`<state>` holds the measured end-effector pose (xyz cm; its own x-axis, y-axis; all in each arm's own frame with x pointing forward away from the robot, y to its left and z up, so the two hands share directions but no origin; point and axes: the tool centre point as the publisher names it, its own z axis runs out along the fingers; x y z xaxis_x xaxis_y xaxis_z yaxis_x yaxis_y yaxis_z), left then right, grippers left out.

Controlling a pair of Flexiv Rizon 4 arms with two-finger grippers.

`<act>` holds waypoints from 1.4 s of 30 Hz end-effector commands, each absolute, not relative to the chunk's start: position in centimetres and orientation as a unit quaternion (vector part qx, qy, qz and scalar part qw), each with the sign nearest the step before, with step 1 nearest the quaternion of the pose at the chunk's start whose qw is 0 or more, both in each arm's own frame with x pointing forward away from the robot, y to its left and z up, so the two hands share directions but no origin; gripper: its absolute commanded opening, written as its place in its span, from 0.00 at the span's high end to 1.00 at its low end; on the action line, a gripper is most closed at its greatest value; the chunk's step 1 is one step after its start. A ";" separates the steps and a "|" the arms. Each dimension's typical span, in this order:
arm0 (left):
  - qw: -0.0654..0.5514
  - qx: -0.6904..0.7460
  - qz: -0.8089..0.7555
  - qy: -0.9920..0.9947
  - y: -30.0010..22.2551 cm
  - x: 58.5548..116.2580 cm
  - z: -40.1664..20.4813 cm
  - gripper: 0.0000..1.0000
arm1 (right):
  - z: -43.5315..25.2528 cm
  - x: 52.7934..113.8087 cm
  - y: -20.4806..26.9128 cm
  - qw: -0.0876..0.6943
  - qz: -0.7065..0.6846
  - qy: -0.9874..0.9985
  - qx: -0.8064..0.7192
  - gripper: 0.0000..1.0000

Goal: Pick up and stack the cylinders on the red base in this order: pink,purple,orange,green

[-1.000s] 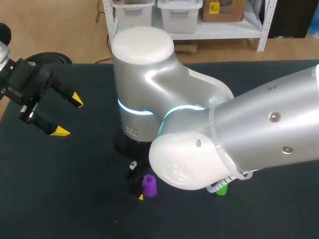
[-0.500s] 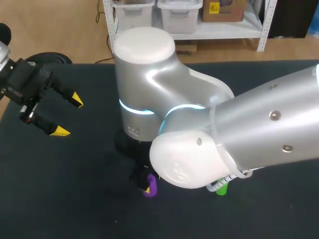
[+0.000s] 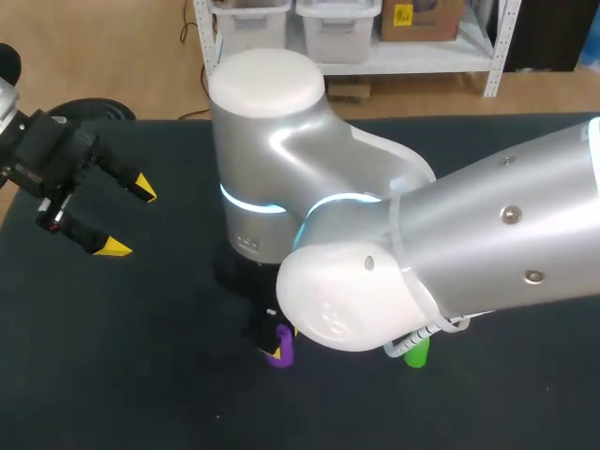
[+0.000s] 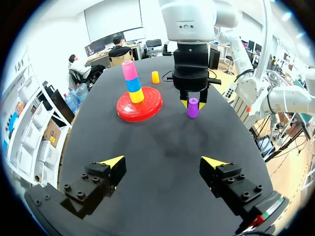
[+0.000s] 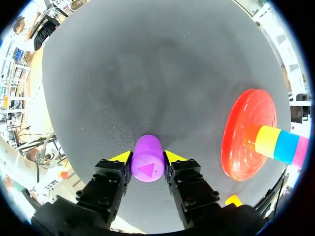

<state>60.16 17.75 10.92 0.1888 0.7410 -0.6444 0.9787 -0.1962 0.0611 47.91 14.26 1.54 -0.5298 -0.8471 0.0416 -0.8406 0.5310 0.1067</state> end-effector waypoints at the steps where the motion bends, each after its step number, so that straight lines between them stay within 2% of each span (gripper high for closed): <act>1: 0.241 0.733 -0.247 0.586 17.8 60.1 10.9 0.00 | 3.6 48.3 13.4 0.029 -0.034 -0.875 0.482 1.00; 21: 0.241 0.733 -0.247 0.586 17.8 60.1 10.9 0.00 | 18.4 55.5 11.2 -0.044 0.057 -0.872 0.484 1.00; 42: 0.241 0.733 -0.247 0.586 17.8 60.1 10.9 0.00 | 19.0 63.8 4.7 -0.024 0.043 -0.924 0.380 1.00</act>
